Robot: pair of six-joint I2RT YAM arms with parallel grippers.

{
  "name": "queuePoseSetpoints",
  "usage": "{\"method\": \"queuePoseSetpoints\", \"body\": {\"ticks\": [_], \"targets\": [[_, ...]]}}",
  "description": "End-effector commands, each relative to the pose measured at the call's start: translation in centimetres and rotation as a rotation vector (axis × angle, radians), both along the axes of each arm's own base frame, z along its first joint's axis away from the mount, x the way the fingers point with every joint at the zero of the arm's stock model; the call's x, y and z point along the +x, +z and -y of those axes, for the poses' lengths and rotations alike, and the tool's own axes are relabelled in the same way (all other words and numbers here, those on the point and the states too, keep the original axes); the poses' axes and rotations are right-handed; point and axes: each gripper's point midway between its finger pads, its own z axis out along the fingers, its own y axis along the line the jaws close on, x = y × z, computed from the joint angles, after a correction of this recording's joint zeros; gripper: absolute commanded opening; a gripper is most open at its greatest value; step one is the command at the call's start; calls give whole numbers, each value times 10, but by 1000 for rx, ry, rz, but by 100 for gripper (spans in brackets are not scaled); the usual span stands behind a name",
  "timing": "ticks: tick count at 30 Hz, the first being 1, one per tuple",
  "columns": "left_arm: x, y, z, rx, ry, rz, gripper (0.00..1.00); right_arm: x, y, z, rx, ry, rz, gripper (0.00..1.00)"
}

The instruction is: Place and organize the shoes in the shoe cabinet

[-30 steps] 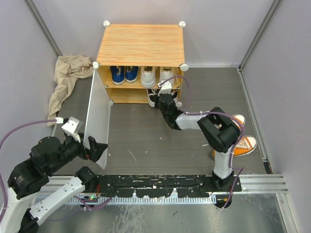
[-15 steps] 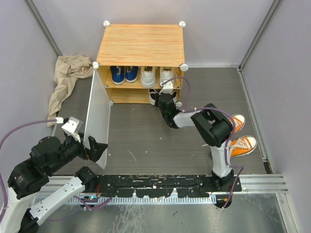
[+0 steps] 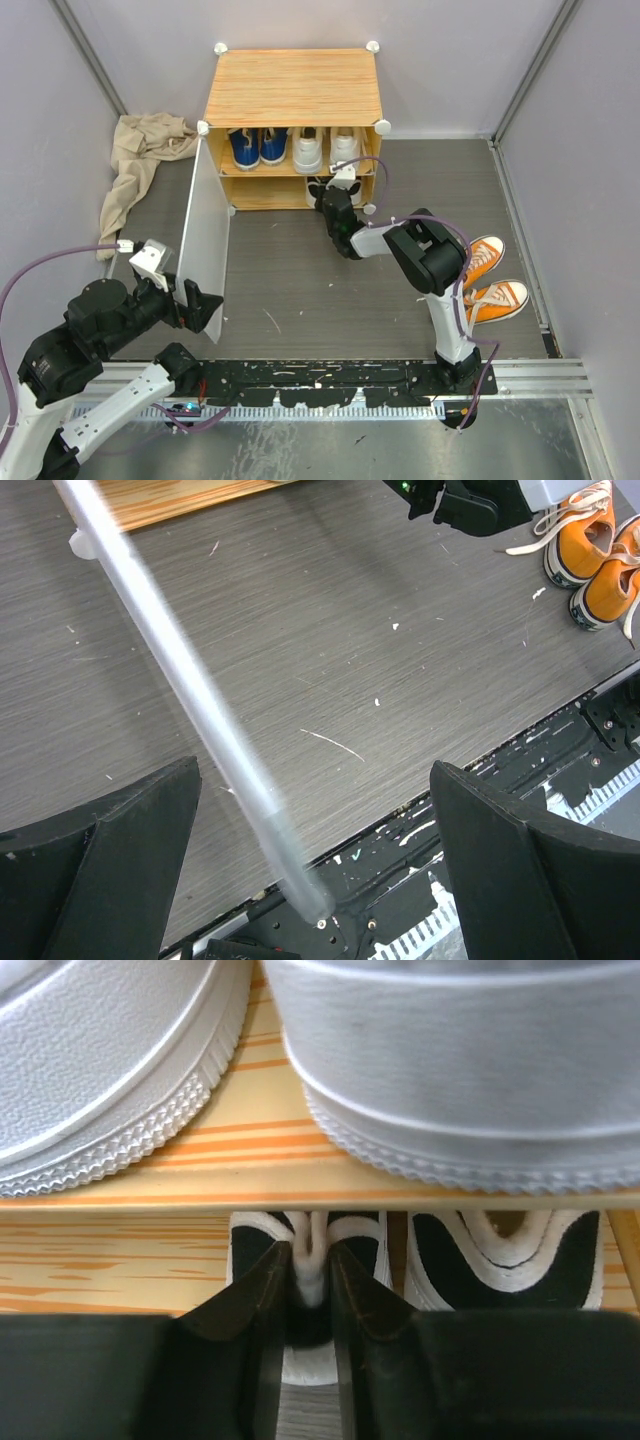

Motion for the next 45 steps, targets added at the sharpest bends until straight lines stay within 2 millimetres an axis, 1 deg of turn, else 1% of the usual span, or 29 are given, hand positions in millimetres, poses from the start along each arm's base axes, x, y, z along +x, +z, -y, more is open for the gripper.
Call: {"method": "queuePoseSetpoints", "body": {"ticks": [1,5,7,8,9,11,13,14,16,19,20,22,24,26,29,33,37,39,41,44,45], "targets": [[4,13,1,-14,0,39,98,-3,45,8,127,-31,96,33],[4,14,3,-16,-7,40,98,-32,48,9,109,-14,71,53],[3,14,3,-21,-9,45,98,-51,51,9,96,-19,70,60],[3,15,3,-23,-10,46,98,-60,53,10,91,-21,71,63],[2,15,3,-27,-12,48,98,-70,60,10,94,-15,77,64],[1,16,2,-29,-12,52,98,-88,64,9,82,-3,70,66],[0,17,0,-36,-8,60,98,-106,65,12,63,-3,44,72],[0,18,-1,-38,-7,65,98,-113,64,17,53,-11,19,72],[-1,19,-3,-45,-3,75,98,-128,55,33,26,-31,-62,73],[-2,20,-4,-46,1,78,98,-151,53,59,-30,-65,-156,74],[-2,20,-4,-45,-1,77,98,-159,52,71,-66,-87,-189,74],[-2,20,-2,-44,-9,73,98,-176,55,103,-140,-159,-242,79],[-2,22,1,-44,-25,74,98,-190,57,141,-159,-248,-315,90],[-2,26,5,-46,-47,84,98,-203,53,175,-138,-290,-437,99],[0,33,10,-44,-72,109,98,-220,49,211,-84,-328,-580,100],[0,42,20,-58,-126,136,98,-246,39,256,-125,-491,-689,100],[-2,41,26,-59,-163,137,98,-259,28,279,-43,-590,-780,100],[-3,40,29,-64,-181,137,98,-269,27,290,3,-674,-800,100],[-4,38,32,-69,-197,133,98,-277,34,298,34,-740,-772,100],[-5,35,34,-72,-209,131,98,-287,50,306,75,-787,-726,96],[-5,35,34,-73,-208,132,98,-292,52,308,80,-801,-724,94]]}}
